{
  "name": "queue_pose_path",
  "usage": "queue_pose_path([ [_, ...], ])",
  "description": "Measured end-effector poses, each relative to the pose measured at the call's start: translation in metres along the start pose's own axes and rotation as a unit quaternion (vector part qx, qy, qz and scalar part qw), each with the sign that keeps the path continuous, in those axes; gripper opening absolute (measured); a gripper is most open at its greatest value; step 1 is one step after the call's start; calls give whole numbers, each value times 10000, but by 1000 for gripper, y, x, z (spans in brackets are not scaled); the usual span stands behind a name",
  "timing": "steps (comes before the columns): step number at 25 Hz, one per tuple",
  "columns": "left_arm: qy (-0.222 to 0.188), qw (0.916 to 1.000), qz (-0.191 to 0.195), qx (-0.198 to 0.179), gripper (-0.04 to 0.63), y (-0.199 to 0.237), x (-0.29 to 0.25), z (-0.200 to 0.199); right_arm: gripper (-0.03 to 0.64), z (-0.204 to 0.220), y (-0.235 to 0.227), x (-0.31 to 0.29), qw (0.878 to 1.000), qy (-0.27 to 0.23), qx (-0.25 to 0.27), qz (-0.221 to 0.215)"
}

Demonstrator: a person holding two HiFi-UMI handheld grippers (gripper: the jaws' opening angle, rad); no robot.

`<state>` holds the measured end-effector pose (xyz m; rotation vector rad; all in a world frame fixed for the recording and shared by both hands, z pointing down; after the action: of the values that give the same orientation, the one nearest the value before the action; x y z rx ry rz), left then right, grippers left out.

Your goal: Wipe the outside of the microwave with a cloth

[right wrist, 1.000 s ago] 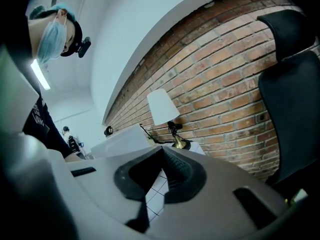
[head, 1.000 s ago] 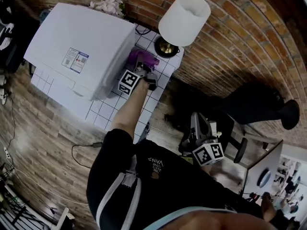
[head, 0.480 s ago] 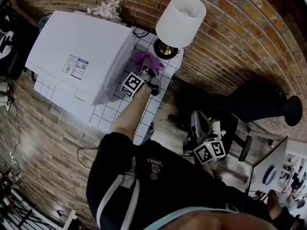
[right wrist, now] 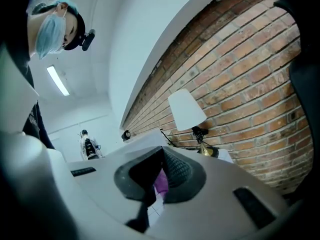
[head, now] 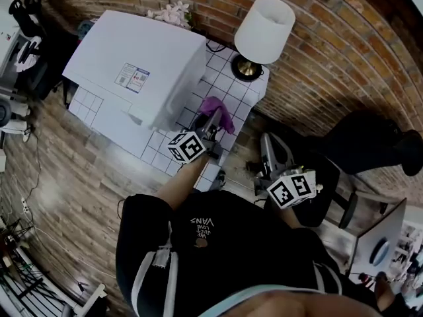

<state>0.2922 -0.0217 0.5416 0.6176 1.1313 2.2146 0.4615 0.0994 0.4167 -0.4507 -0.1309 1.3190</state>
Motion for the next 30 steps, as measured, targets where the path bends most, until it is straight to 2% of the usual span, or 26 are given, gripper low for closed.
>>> queue_pose_path([
  [6, -58, 9956, -94, -933, 129, -36, 75, -29, 0, 3, 34, -20, 9982, -97, 0, -591],
  [13, -33, 9821, -387, -1840, 128, -70, 148, -60, 0, 8, 76, -34, 9940, -137, 15, -1086],
  [19, -228, 9623, -919, -2550, 129, -92, 199, -96, -1, 12, 104, -45, 9898, -107, 102, -1414],
  [25, -403, 9328, -1292, -3340, 129, -110, 232, -135, -2, 15, 128, -54, 9862, -80, 175, -1645],
  [30, -516, 9107, -1539, -3799, 128, -119, 245, -157, 0, 18, 139, -59, 9853, -49, 278, -1685],
])
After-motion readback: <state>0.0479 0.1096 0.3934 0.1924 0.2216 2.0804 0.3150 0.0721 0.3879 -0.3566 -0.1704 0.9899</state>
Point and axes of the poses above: the fingertips, and each gripper's own axes: x backward along the fingers, y to its left, z out of its underside, the point moved 5 cm from there along x, backward along the fingers, and after that the axes turned 4 degrees about z, right-handed, at the moved point
